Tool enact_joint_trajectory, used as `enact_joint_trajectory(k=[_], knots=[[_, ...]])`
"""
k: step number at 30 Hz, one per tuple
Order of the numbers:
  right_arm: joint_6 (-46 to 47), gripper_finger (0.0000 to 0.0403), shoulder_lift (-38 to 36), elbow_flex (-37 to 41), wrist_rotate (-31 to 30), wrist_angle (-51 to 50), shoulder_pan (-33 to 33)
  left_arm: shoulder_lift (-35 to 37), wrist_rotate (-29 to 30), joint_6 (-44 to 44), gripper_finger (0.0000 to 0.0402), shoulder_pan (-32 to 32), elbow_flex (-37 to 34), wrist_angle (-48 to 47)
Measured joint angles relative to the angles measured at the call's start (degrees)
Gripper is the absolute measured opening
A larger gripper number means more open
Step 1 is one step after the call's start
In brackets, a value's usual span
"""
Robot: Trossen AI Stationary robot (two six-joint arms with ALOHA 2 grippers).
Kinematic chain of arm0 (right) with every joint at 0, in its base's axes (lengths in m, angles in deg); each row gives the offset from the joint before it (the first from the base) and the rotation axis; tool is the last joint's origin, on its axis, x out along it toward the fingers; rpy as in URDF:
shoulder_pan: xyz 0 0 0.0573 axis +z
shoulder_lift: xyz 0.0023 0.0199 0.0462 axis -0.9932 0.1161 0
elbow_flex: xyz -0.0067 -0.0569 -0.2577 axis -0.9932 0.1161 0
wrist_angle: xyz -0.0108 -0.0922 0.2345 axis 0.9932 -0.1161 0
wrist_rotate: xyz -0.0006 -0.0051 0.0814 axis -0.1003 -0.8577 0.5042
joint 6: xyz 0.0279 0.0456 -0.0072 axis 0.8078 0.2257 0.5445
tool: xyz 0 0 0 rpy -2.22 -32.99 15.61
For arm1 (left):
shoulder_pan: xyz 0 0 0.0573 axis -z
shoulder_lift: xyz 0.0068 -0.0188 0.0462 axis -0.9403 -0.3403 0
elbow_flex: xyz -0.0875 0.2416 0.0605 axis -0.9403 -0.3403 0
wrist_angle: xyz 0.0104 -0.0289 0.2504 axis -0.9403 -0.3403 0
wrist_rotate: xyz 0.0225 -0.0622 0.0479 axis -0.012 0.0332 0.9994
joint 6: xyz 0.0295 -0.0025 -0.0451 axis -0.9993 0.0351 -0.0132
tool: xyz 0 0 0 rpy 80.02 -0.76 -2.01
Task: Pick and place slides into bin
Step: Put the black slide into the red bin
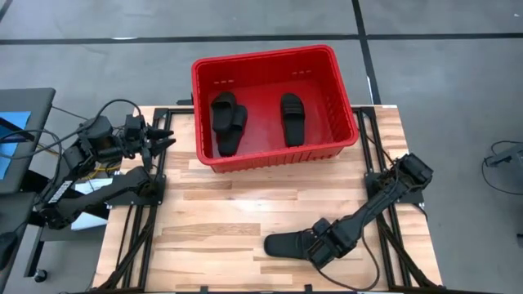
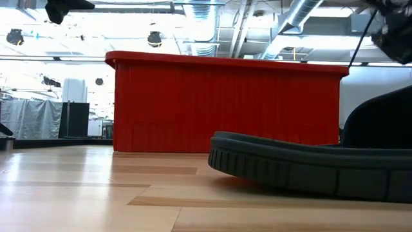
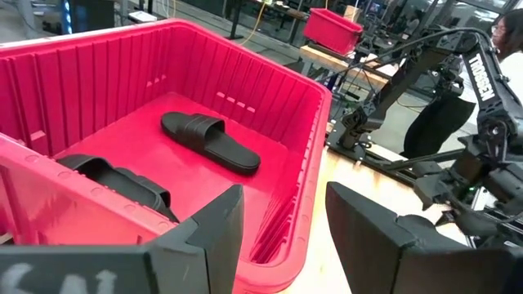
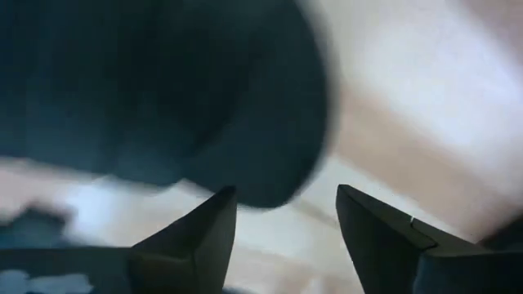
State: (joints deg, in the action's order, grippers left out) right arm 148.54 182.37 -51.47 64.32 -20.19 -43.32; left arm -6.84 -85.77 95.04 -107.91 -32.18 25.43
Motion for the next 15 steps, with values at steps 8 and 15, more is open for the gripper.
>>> enact_joint_trajectory(k=[8, 15], knots=[[-0.8, 0.0213, 0.2, 0.1, 0.2, -1.8, 0.4, 0.0, 0.1, 0.0, 0.0164, 0.0, 0.0, 0.0], [-1.9, 0.0206, 0.4, 3.9, 0.0, 3.7, 0.0, 0.0, 0.1, 0.0, 0.0164, 0.0, 0.0, 0.0]])
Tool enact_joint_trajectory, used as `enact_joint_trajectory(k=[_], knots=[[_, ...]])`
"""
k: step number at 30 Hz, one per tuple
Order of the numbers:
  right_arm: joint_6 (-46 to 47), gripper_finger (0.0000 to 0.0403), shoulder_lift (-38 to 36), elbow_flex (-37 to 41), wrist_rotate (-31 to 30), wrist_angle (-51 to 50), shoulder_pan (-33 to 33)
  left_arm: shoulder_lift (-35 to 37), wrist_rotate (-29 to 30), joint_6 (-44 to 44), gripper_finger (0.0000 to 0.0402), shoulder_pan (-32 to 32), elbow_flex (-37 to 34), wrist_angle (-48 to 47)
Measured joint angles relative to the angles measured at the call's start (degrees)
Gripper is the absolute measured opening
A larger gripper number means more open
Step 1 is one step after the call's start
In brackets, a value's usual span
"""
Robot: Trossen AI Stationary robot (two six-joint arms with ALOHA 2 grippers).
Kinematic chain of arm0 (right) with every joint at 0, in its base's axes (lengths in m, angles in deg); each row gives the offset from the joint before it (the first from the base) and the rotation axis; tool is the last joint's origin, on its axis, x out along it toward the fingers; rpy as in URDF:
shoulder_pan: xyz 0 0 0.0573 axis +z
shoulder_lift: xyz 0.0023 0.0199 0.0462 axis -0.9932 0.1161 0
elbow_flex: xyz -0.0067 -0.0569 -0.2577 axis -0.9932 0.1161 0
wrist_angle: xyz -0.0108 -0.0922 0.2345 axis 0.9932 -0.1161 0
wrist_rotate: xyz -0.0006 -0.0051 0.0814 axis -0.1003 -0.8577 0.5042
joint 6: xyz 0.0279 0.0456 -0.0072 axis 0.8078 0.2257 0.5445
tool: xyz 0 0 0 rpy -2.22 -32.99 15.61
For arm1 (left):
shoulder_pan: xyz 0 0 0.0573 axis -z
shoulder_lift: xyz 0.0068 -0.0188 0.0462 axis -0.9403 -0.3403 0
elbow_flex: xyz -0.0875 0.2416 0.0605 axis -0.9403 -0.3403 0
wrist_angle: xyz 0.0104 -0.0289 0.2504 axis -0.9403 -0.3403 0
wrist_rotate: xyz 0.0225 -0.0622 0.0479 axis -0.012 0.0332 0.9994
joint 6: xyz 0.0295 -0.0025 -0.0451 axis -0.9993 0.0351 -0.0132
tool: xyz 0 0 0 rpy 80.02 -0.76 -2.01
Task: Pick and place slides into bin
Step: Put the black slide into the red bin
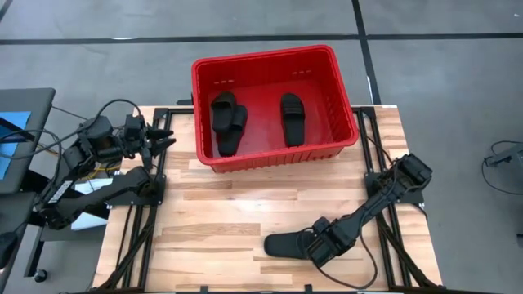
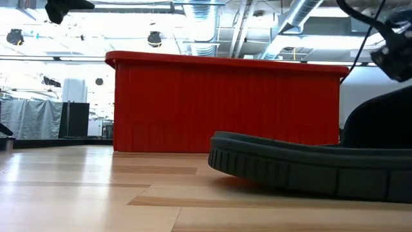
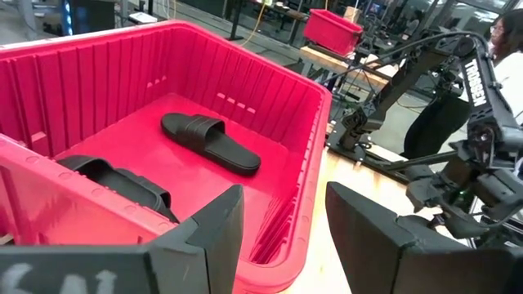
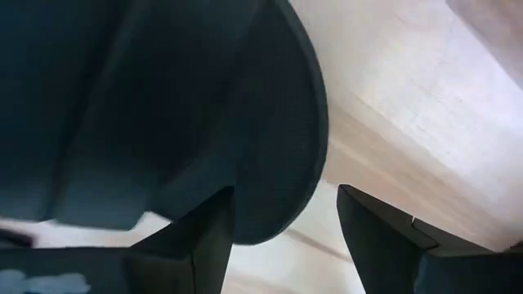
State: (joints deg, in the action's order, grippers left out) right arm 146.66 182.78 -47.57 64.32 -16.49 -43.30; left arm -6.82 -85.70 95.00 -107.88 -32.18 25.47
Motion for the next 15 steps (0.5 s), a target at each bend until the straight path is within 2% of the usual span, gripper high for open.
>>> enact_joint_trajectory(k=[10, 12, 15], knots=[[-0.4, 0.019, -0.7, 8.6, 0.8, 10.3, -0.1, 0.0, 0.0, 0.0, 0.0164, 0.0, 0.0, 0.0], [-0.4, 0.0173, -0.9, 10.0, 1.1, 12.5, -0.2, 0.0, 0.0, 0.0, 0.0164, 0.0, 0.0, -0.2], [-1.1, 0.0123, -1.0, 11.1, 1.3, 13.7, -0.2, 0.0, 0.2, 0.0, 0.0164, 0.0, 0.0, -1.2]])
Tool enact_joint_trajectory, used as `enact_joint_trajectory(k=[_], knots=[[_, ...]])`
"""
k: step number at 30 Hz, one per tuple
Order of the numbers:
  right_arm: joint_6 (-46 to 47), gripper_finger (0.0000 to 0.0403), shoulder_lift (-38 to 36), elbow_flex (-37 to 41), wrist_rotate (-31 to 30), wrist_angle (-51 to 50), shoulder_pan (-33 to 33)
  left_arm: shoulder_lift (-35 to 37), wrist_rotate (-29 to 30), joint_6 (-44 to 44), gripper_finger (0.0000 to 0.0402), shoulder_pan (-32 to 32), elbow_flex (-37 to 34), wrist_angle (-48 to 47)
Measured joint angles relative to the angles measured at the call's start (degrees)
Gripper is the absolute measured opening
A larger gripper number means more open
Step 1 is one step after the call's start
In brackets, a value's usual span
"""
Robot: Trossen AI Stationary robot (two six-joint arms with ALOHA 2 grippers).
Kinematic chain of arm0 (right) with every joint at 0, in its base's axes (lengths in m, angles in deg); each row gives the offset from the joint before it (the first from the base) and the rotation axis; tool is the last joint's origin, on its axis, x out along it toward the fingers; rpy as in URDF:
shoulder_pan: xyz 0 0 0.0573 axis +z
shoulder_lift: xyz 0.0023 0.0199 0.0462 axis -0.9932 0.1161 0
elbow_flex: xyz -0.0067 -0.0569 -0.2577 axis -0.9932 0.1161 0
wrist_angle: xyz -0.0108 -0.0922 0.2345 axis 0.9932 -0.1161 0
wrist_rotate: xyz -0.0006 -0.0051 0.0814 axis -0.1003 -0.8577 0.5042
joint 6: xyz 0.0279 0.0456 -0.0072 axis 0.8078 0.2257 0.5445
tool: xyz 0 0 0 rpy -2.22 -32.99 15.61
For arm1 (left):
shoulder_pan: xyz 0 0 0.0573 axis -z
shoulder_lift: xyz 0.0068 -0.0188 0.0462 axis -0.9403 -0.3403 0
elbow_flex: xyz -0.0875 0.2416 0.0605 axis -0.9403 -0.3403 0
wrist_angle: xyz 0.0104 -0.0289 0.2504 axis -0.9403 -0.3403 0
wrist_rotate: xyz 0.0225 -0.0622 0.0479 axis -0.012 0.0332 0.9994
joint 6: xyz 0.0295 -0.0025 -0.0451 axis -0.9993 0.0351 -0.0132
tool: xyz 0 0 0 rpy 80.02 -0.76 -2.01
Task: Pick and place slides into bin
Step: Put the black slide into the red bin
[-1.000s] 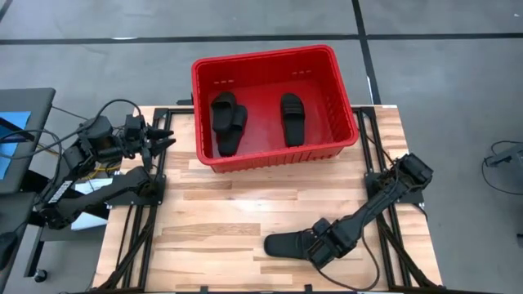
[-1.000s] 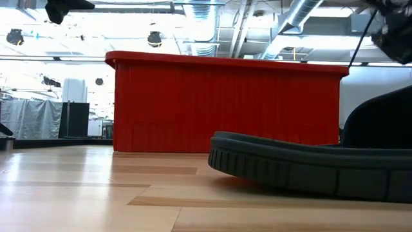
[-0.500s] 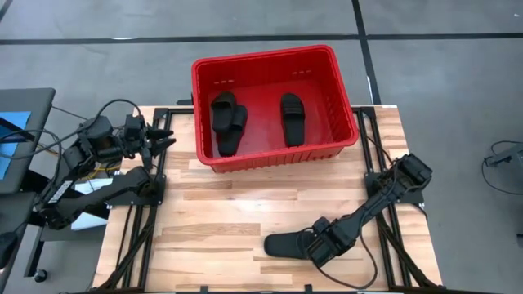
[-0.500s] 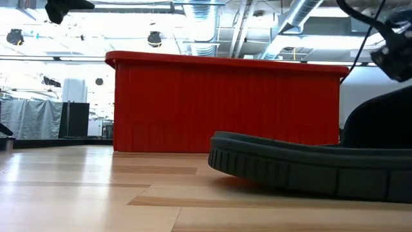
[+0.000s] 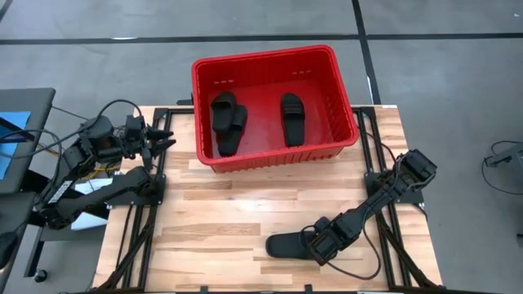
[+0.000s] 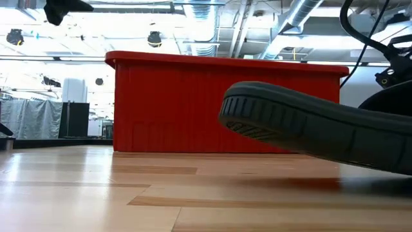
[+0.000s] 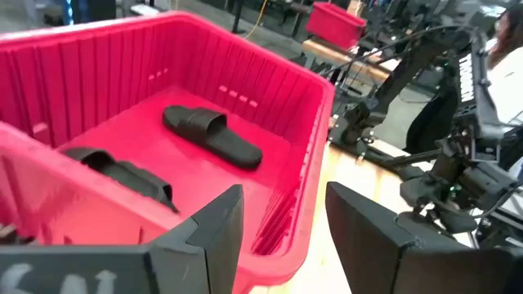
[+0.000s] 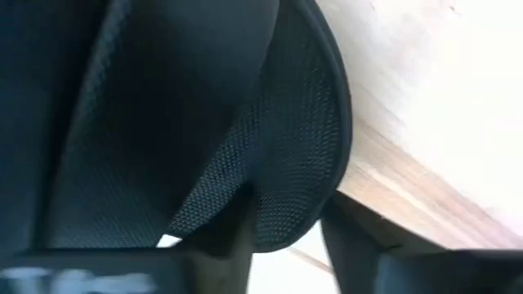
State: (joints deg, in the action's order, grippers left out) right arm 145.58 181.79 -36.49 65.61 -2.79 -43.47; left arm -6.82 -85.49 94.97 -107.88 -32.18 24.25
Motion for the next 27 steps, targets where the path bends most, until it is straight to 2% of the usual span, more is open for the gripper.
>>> enact_joint_trajectory(k=[3, 5, 15, 23, 27], knots=[[-1.9, 0.0046, 0.0, 0.2, 0.1, -0.6, -0.6, 0.0, 0.3, -0.5, 0.0164, 0.0, 0.0, -0.9], [-2.0, 0.0018, 0.0, 0.3, 0.5, -0.9, -1.2, 0.0, 0.8, -0.7, 0.0164, 0.0, 0.0, -1.4], [-3.8, 0.0003, -0.1, 0.1, -1.2, -2.1, -2.0, 0.0, 1.7, -1.1, 0.0164, 0.0, 0.0, -1.4], [-4.0, 0.0001, -1.3, -3.4, -6.3, -8.2, -2.0, 0.0, 1.7, -1.5, 0.0164, 0.0, 0.0, -1.4], [-3.5, 0.0001, -1.4, -6.6, -8.1, -14.8, -2.2, 0.0, 1.7, -2.7, 0.0164, 0.0, 0.0, -1.3]])
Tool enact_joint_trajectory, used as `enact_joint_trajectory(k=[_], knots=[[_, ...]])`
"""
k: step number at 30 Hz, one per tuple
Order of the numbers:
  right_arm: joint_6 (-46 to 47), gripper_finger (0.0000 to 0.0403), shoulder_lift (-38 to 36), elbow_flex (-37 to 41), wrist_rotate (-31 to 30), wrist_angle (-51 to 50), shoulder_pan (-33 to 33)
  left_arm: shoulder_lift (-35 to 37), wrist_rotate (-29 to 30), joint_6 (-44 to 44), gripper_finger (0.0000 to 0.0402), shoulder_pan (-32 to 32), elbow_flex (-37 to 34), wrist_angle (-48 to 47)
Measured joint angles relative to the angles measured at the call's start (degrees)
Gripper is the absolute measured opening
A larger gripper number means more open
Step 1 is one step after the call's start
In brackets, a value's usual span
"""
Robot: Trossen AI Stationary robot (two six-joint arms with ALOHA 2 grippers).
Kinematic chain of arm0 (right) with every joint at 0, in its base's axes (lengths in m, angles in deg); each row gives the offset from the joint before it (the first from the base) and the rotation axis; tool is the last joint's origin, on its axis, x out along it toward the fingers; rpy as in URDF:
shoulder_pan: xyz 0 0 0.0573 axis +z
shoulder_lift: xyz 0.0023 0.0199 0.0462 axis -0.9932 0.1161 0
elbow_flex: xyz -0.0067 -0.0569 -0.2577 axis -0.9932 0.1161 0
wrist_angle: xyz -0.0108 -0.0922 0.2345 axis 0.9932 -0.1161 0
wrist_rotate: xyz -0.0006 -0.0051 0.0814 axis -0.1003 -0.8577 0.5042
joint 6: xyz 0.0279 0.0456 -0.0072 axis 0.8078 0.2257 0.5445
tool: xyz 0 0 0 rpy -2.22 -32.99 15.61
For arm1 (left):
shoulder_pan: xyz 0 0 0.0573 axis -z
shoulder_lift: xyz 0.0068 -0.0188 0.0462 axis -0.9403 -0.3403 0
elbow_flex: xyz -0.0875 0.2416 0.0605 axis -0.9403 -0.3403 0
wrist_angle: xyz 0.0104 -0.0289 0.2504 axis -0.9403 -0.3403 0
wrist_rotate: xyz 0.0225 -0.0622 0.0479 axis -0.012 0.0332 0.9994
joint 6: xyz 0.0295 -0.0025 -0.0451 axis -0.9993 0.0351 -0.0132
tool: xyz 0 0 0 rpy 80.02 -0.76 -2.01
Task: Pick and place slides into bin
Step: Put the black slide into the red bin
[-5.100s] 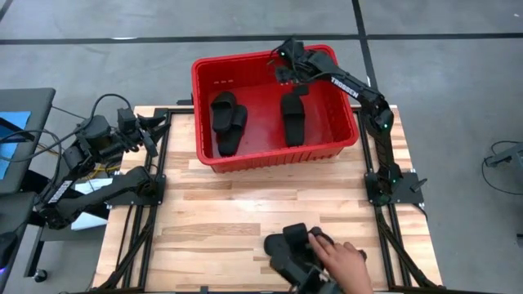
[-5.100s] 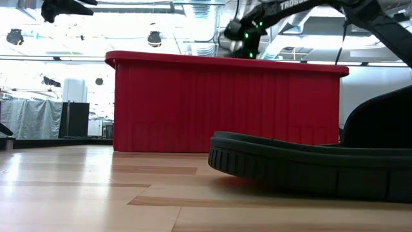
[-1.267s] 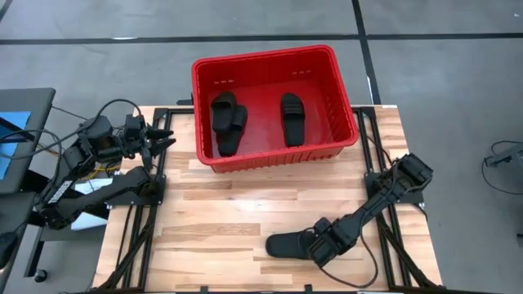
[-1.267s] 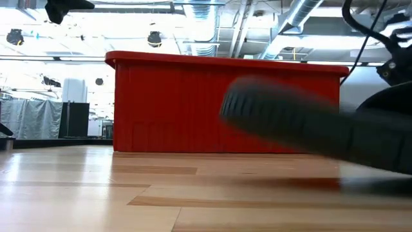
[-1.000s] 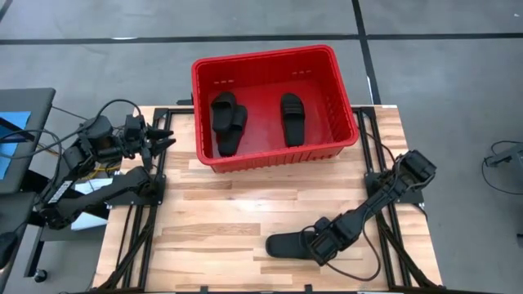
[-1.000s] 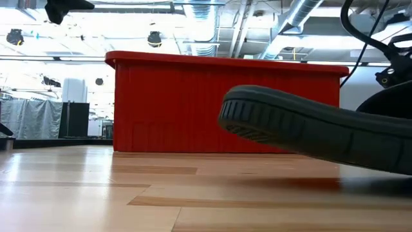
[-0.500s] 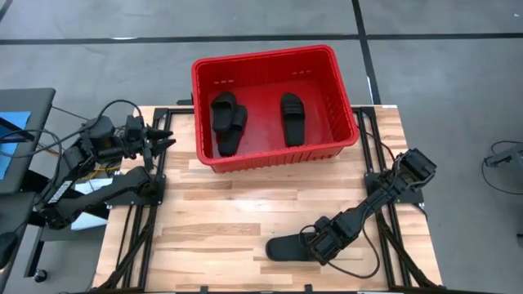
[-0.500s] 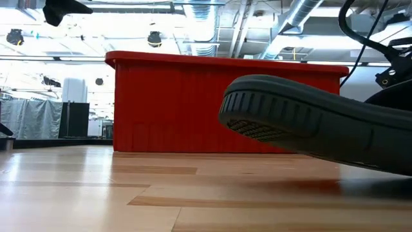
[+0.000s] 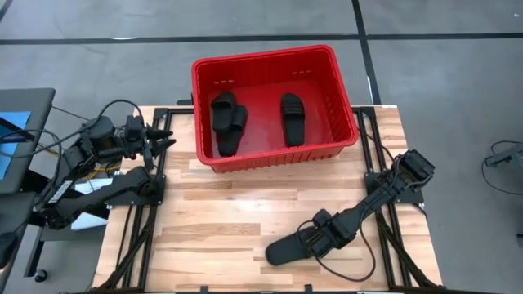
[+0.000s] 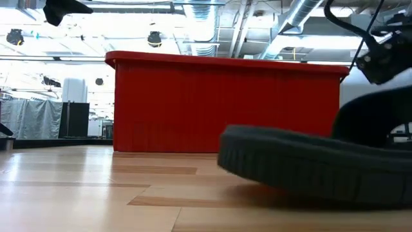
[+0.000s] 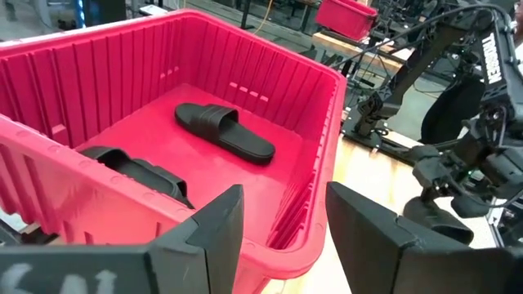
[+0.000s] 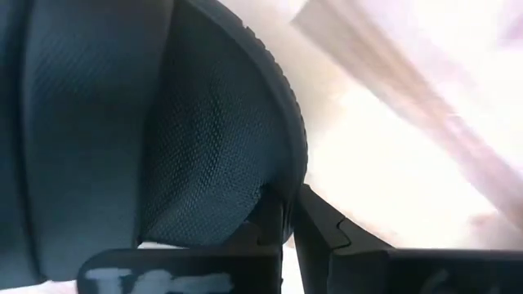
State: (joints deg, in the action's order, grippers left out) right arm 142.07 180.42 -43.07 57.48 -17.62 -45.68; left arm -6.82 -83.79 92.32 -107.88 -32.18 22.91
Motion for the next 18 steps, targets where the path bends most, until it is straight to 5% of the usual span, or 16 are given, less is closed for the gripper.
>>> enact_joint_trajectory(k=[18], knots=[[-9.9, 0.0, -0.1, -21.0, -12.5, -29.9, -6.5, 0.0, 0.0, -0.1, 0.0164, 0.0, 0.0, 0.0]])
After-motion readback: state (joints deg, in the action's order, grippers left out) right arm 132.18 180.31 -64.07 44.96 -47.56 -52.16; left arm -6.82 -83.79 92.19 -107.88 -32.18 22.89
